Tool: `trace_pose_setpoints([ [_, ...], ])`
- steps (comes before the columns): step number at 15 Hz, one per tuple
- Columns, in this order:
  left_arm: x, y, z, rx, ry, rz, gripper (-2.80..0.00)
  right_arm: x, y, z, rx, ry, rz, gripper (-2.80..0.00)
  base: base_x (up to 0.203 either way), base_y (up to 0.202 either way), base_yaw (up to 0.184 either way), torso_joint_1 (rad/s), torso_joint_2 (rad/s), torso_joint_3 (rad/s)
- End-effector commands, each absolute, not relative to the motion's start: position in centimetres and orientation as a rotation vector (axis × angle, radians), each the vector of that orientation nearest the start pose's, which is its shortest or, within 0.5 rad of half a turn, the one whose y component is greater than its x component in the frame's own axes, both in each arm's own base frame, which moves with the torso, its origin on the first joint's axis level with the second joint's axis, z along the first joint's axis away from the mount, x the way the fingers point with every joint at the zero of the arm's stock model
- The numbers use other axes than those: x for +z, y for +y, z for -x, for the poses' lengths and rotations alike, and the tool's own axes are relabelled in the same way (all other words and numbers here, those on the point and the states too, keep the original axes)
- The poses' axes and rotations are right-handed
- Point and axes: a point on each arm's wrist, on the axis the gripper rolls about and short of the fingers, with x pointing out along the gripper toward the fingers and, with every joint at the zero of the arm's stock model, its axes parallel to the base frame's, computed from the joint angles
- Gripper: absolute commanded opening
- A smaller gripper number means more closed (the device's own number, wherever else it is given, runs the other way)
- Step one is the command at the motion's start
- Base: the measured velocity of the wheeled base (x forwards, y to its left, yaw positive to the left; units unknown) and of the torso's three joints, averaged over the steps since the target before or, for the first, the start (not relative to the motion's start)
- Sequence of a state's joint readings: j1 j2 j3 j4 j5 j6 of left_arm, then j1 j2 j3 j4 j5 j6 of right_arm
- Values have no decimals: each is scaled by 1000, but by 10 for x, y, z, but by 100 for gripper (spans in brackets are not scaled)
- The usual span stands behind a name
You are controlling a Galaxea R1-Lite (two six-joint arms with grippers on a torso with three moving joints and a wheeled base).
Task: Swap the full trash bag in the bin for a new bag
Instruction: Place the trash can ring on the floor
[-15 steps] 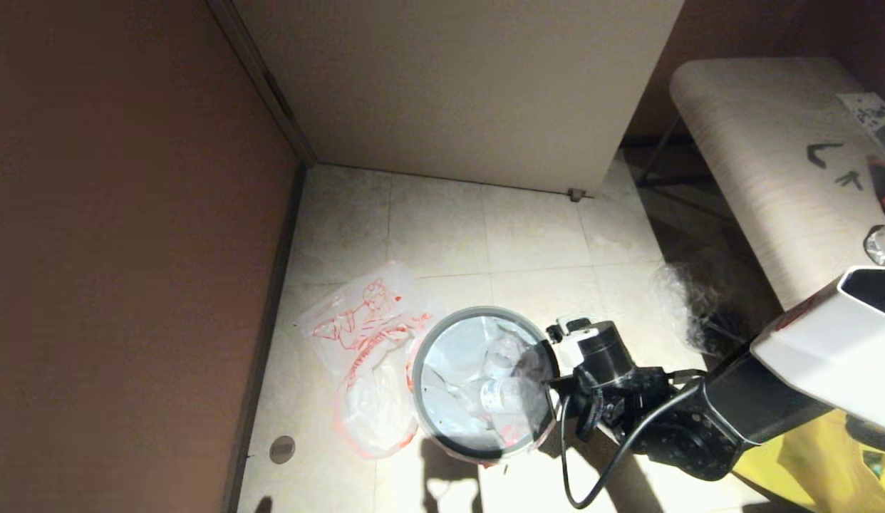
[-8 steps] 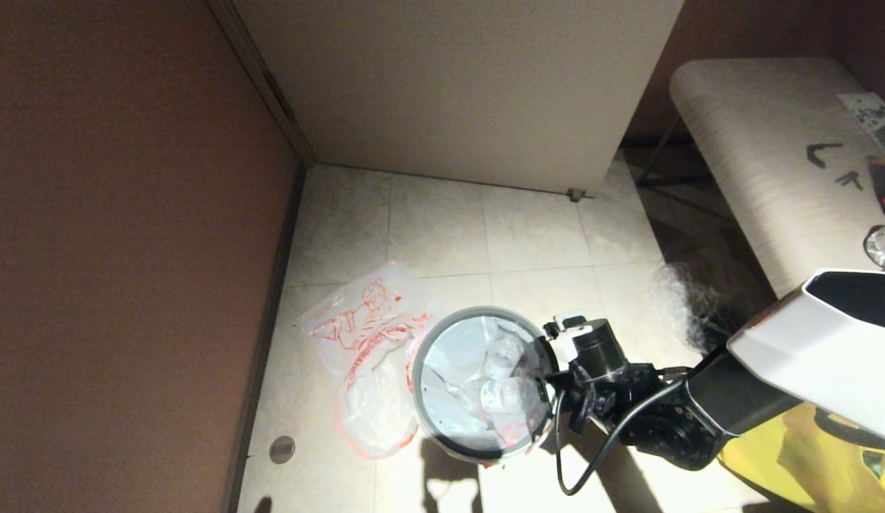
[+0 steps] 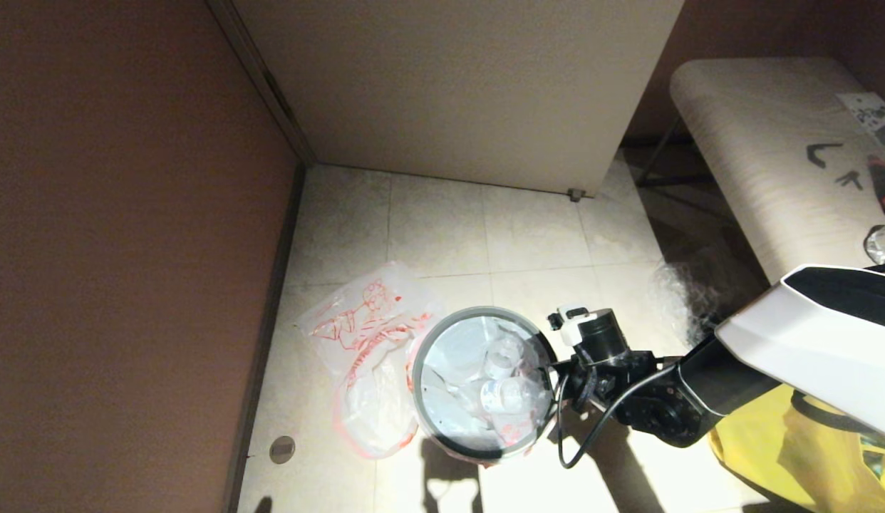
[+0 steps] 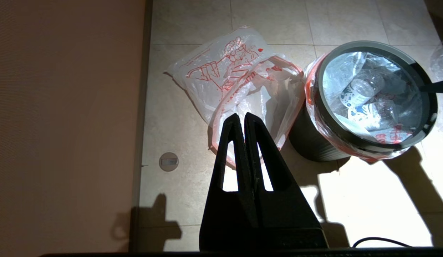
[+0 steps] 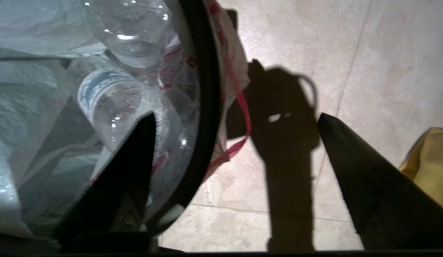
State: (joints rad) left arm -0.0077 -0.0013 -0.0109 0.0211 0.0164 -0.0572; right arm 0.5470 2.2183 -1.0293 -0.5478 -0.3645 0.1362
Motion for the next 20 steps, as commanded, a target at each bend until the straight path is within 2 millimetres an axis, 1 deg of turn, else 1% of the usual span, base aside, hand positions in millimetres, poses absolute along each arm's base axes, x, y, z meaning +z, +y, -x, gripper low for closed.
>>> trace_pose_setpoints([
  [1, 76, 1, 24, 9, 10, 58, -280, 42, 201, -346, 136, 586, 148, -280, 0, 0, 0, 0, 0, 0],
  [2, 76, 1, 24, 10, 10, 58, -280, 39, 201, -347, 137, 591, 150, -280, 0, 0, 0, 0, 0, 0],
  [10, 76, 1, 24, 10, 10, 58, -280, 41, 208, -345, 154, 583, 153, -280, 0, 0, 0, 0, 0, 0],
  [14, 76, 1, 24, 10, 10, 58, -280, 49, 217, -336, 178, 567, 155, -280, 0, 0, 0, 0, 0, 0],
  [16, 76, 1, 24, 9, 9, 58, -280, 56, 218, -333, 178, 551, 151, -280, 0, 0, 0, 0, 0, 0],
  [17, 76, 1, 24, 10, 10, 58, -280, 55, 218, -333, 175, 553, 155, -280, 0, 0, 0, 0, 0, 0],
  [18, 76, 1, 24, 9, 9, 58, -280, 52, 217, -334, 171, 558, 160, 0, 0, 0, 0, 0, 0, 0],
  [20, 76, 1, 24, 10, 10, 58, -280, 43, 218, -337, 167, 572, 166, 0, 0, 0, 0, 0, 0, 0],
])
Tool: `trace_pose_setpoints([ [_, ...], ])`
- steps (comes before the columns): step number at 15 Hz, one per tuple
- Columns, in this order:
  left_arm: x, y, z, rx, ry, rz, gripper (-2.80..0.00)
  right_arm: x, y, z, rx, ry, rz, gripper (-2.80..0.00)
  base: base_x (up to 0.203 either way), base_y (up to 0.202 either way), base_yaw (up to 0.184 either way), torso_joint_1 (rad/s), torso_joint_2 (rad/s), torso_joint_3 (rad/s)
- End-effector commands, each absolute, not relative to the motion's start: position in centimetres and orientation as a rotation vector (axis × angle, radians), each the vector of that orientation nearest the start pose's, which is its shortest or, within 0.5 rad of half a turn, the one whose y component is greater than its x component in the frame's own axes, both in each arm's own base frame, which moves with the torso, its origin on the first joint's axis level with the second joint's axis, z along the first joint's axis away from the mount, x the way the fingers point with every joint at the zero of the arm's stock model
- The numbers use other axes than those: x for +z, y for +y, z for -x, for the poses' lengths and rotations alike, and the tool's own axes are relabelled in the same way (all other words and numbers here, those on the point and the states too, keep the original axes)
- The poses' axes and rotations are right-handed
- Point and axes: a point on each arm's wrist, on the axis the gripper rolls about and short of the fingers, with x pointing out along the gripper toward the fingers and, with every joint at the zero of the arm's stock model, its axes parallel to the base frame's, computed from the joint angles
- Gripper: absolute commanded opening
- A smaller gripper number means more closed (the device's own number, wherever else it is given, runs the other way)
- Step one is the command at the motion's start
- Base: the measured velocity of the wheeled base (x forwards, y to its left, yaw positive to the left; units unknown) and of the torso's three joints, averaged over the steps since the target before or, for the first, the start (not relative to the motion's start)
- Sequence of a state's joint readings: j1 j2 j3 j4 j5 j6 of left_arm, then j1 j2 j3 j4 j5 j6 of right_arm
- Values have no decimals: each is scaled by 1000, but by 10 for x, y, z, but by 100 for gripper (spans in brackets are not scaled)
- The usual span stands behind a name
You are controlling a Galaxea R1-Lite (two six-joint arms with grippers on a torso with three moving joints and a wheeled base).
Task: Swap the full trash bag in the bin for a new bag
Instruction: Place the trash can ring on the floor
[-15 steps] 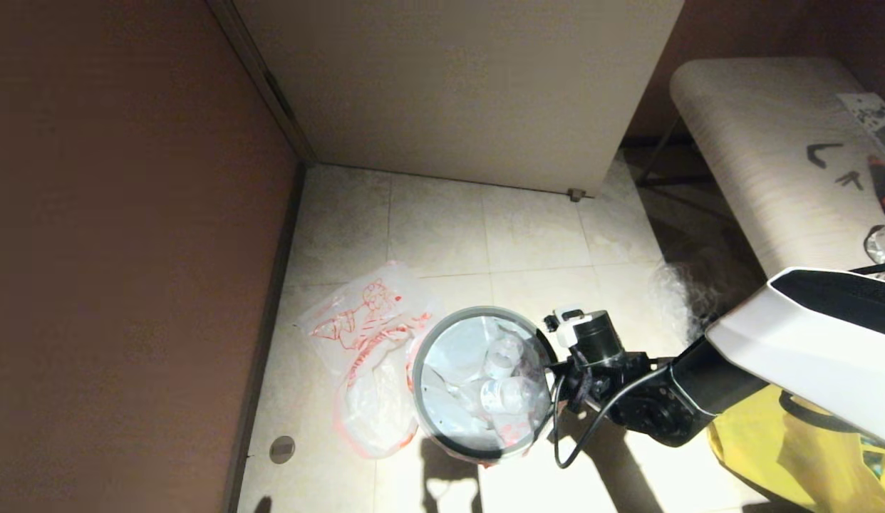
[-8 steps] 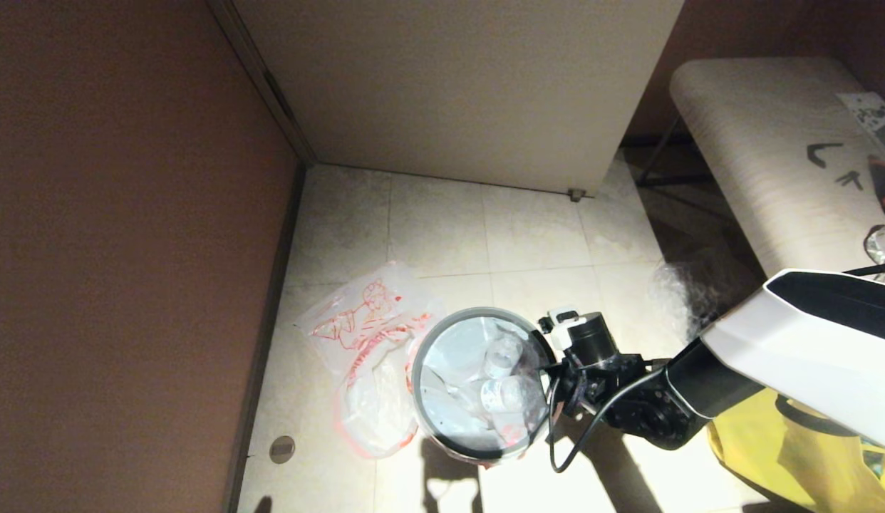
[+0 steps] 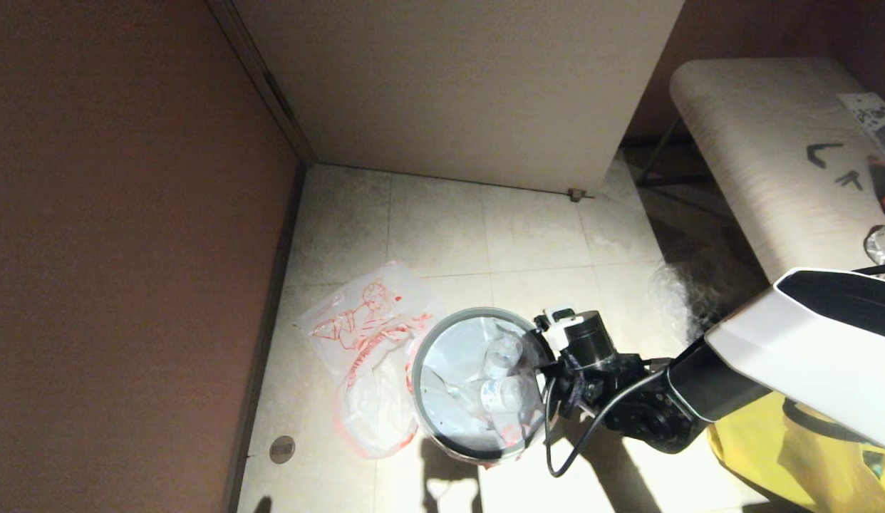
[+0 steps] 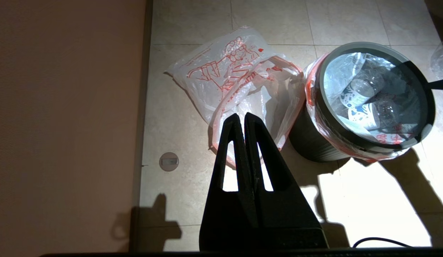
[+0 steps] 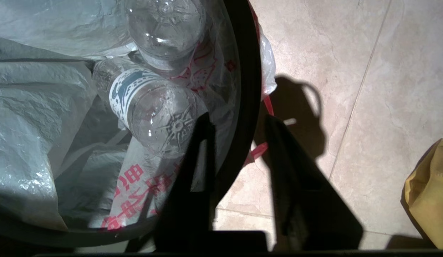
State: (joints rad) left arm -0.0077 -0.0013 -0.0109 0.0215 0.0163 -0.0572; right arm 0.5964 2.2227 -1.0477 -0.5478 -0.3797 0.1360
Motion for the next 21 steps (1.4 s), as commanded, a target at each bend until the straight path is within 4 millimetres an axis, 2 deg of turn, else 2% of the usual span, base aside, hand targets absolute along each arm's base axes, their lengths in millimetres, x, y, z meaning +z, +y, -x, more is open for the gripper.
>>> trace_pose_setpoints([
  [1, 76, 1, 24, 9, 9, 58, -280, 38, 219, -339, 166, 577, 167, 0, 0, 0, 0, 0, 0, 0],
  [3, 76, 1, 24, 9, 9, 58, -280, 28, 220, -343, 163, 558, 158, 0, 0, 0, 0, 0, 0, 0],
  [4, 76, 1, 24, 9, 10, 58, -280, 25, 220, -344, 163, 551, 159, -280, 0, 0, 0, 0, 0, 0],
  [9, 76, 1, 24, 9, 10, 58, -280, 34, 220, -344, 168, 528, 156, -280, 0, 0, 0, 0, 0, 0],
  [16, 76, 1, 24, 9, 10, 58, -280, 36, 219, -341, 156, 525, 167, -280, 0, 0, 0, 0, 0, 0],
  [17, 76, 1, 24, 9, 9, 58, -280, 35, 219, -341, 157, 524, 181, 0, 0, 0, 0, 0, 0, 0],
  [21, 76, 1, 24, 9, 9, 58, -280, 34, 219, -341, 158, 524, 181, 0, 0, 0, 0, 0, 0, 0],
])
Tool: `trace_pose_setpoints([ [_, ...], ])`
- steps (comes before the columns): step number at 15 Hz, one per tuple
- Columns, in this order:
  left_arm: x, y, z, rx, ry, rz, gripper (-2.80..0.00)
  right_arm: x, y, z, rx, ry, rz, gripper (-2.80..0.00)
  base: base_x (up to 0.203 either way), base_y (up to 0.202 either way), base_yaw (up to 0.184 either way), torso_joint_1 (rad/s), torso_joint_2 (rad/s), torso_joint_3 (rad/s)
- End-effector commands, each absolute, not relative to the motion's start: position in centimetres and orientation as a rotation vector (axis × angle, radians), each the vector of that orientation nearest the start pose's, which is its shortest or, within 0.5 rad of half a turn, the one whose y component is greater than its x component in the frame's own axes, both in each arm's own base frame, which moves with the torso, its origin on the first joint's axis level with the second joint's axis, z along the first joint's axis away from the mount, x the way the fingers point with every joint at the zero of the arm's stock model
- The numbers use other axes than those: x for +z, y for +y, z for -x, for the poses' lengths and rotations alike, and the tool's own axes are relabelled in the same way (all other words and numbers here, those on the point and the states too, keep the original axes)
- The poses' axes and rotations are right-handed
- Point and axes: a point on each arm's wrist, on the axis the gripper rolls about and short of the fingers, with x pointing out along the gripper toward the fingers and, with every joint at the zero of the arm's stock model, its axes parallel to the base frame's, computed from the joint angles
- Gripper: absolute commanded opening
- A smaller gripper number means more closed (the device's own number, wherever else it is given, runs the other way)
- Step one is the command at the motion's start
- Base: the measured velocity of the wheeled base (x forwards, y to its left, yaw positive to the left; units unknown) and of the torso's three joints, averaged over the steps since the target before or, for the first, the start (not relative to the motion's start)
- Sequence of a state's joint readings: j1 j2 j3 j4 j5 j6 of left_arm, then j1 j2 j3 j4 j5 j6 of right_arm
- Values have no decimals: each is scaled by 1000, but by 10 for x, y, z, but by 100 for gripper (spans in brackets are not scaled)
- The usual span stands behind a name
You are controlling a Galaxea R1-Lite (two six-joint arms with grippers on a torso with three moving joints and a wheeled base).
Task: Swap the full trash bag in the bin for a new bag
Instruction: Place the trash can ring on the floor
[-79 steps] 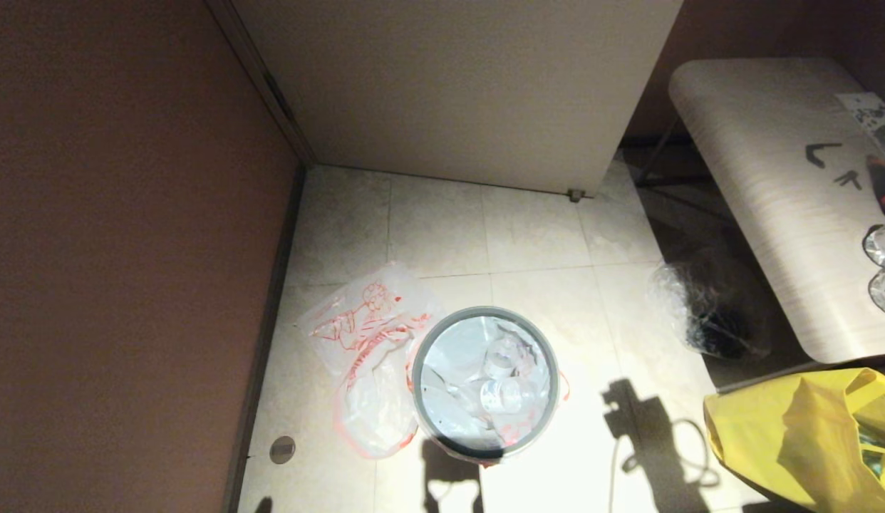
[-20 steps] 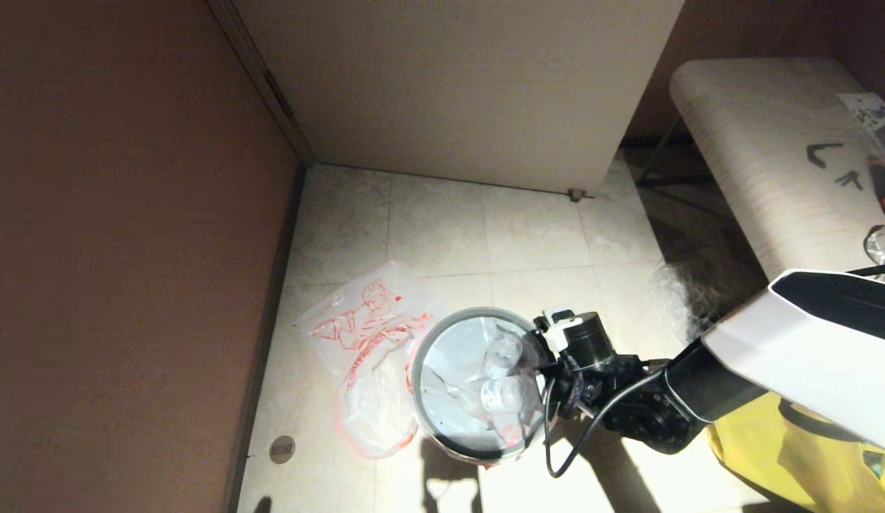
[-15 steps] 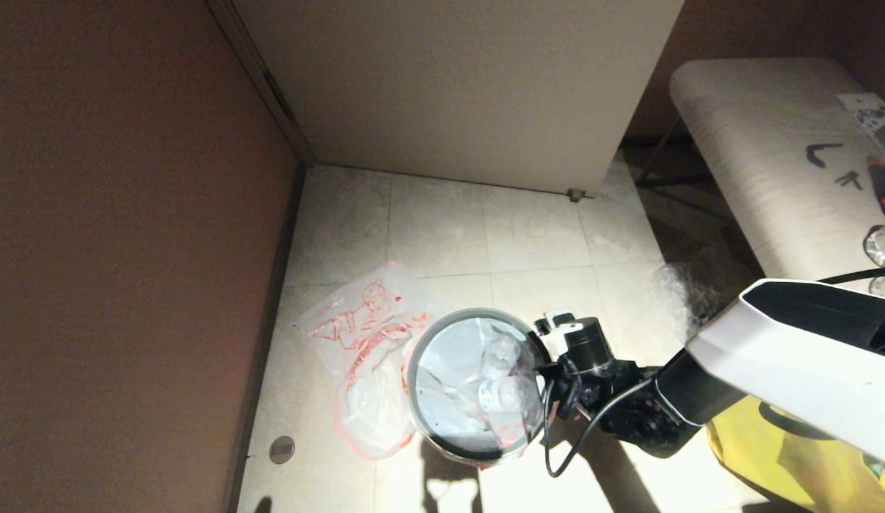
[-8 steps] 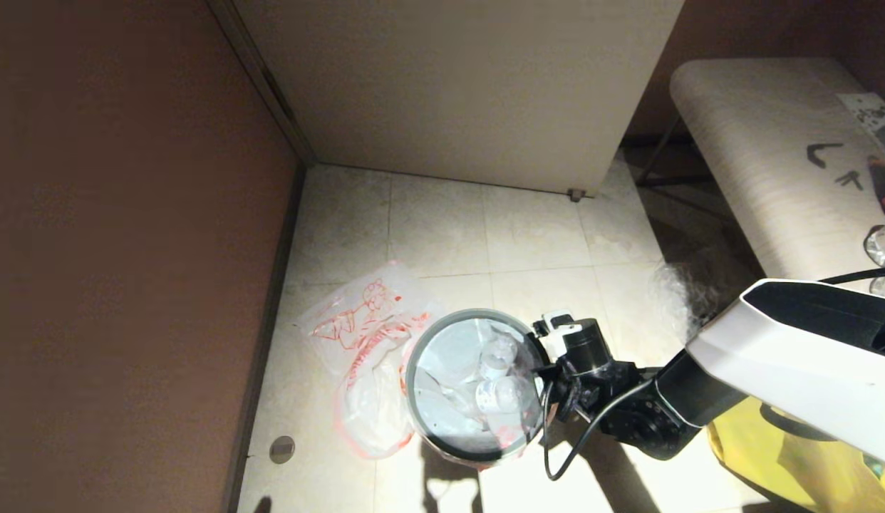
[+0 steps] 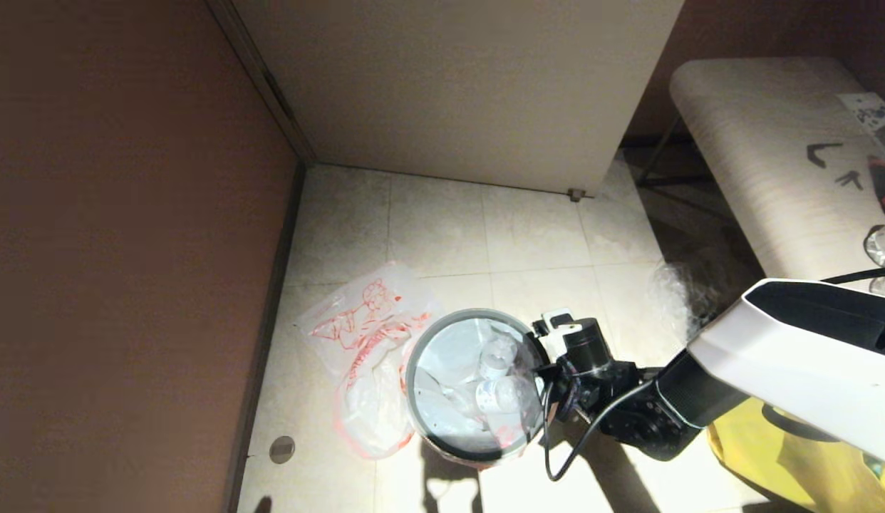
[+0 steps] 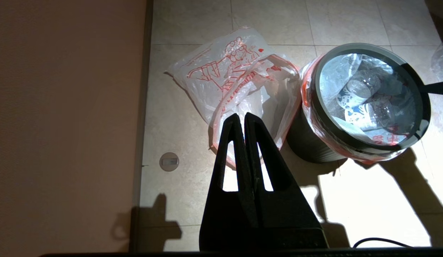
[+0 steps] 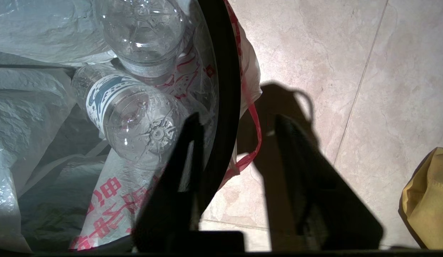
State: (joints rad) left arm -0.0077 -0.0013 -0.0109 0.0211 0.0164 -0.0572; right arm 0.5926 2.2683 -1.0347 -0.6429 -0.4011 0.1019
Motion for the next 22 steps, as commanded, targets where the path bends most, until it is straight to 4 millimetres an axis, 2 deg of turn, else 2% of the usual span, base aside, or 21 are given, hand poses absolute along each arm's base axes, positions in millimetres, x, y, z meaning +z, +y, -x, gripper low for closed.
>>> trace_pose_setpoints([
  [1, 76, 1, 24, 10, 10, 58, -280, 34, 221, -340, 161, 523, 181, 0, 0, 0, 0, 0, 0, 0],
  [6, 76, 1, 24, 10, 10, 58, -280, 14, 222, -346, 154, 549, 198, 0, 0, 0, 0, 0, 0, 0],
  [7, 76, 1, 24, 10, 10, 58, -280, 13, 222, -347, 155, 539, 195, -280, 0, 0, 0, 0, 0, 0],
  [16, 76, 1, 24, 9, 9, 58, -280, 16, 223, -349, 157, 498, 209, -280, 0, 0, 0, 0, 0, 0],
  [22, 76, 1, 24, 10, 10, 58, -280, 35, 221, -341, 164, 470, 196, -280, 0, 0, 0, 0, 0, 0],
])
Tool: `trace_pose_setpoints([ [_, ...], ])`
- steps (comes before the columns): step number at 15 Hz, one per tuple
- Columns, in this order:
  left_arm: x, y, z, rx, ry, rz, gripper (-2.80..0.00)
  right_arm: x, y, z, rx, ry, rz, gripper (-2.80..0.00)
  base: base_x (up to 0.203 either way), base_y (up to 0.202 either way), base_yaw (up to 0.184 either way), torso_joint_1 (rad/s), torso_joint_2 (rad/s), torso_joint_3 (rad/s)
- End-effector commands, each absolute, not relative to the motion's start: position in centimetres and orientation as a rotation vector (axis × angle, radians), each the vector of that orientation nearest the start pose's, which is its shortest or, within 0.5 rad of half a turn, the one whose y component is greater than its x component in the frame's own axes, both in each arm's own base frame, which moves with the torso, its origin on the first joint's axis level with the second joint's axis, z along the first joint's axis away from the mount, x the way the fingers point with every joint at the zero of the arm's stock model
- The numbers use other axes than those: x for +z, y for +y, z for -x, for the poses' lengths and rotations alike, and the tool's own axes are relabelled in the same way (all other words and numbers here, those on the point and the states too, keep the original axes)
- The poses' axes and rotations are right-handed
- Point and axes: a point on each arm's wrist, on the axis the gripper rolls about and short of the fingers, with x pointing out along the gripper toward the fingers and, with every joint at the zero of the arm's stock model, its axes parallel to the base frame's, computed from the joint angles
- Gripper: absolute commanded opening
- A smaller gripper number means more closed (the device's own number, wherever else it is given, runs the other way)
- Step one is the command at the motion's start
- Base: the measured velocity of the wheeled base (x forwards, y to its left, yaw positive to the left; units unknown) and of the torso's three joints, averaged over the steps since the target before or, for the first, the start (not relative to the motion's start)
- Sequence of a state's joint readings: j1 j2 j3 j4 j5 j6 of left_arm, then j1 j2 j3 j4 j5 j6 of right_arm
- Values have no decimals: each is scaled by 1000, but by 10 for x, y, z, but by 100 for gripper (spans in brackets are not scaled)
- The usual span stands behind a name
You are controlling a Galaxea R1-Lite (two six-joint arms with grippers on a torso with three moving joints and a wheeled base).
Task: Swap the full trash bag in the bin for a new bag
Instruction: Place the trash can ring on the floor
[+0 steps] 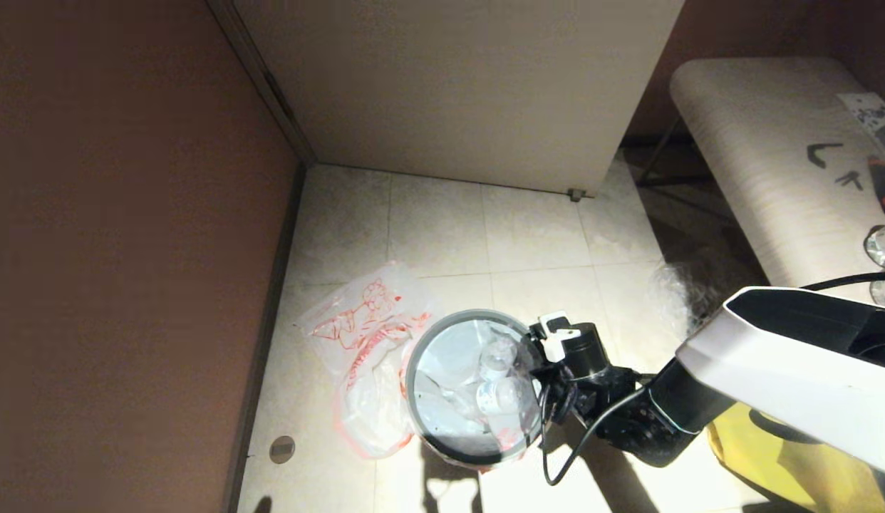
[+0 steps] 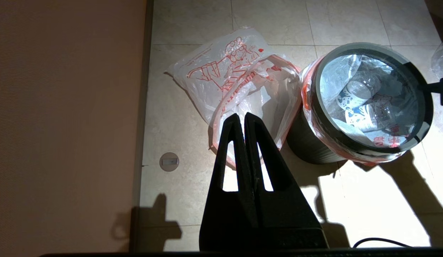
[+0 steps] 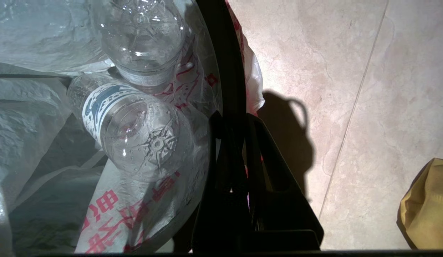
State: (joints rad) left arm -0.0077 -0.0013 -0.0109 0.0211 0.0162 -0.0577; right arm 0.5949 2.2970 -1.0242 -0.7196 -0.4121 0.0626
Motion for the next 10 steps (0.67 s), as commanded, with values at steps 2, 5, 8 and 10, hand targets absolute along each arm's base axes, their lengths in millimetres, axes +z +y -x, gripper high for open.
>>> trace_pose_setpoints([
  [2, 76, 1, 24, 10, 10, 58, -280, 42, 221, -335, 171, 463, 195, -280, 0, 0, 0, 0, 0, 0],
  [5, 76, 1, 24, 10, 10, 58, -280, 46, 219, -331, 173, 462, 195, -280, 0, 0, 0, 0, 0, 0],
  [8, 76, 1, 24, 10, 10, 58, -280, 53, 220, -323, 186, 456, 193, -280, 0, 0, 0, 0, 0, 0],
  [10, 76, 1, 24, 10, 10, 58, -280, 56, 222, -318, 199, 453, 193, -280, 0, 0, 0, 0, 0, 0],
])
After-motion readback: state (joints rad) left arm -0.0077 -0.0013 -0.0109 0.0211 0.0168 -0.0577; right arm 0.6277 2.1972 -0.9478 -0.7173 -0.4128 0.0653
